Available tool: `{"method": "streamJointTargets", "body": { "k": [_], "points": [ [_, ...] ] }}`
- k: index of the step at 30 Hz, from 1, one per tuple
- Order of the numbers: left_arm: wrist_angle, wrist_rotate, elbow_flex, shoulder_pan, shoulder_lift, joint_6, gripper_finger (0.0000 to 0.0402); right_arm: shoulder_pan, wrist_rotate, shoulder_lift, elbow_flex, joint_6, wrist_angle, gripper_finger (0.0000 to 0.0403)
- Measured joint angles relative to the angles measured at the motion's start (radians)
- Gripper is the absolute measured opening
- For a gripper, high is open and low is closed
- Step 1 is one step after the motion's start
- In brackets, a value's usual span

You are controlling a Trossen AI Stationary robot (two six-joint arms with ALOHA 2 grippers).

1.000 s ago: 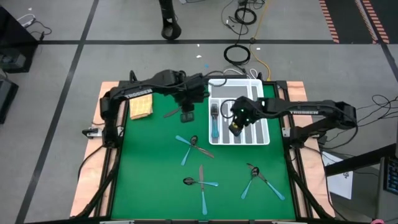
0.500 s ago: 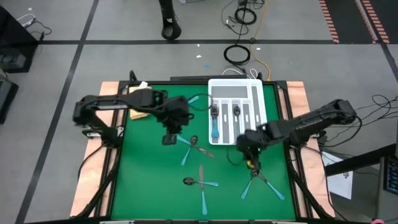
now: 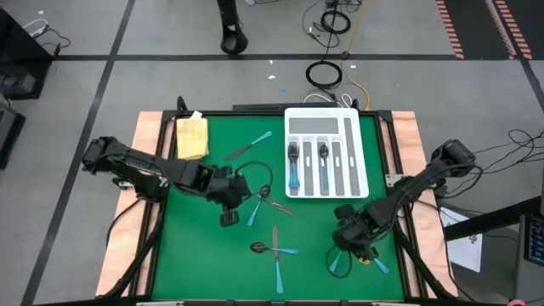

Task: Sort silverware
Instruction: Put the blue spoon into the silverware organizer

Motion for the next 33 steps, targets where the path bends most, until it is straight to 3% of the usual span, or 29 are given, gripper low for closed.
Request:
{"method": "streamJointTargets", "body": {
  "k": [6,15,19,25,33],
  "points": [
    [0.016,-0.114,-0.056,-0.087,0.000,-0.114,0.0066,0.006,0.040,0.113,0.000,-0.023,0.040,0.0215],
    [0.019,-0.206,-0.072,-0.171,0.001,-0.228,0.0066,0.017,0.040,0.252,0.006,-0.055,0.129,0.0192],
    [0.019,-0.220,-0.072,-0.188,0.001,-0.253,0.0066,0.019,0.059,0.289,0.009,-0.034,0.121,0.0147],
    [0.019,-0.247,-0.072,-0.201,0.001,-0.279,0.0066,0.018,0.084,0.299,0.009,-0.020,0.126,0.0015],
    [0.018,-0.273,-0.072,-0.201,0.001,-0.275,0.0066,0.016,0.085,0.296,0.063,0.068,0.090,0.0002]
  ]
}}
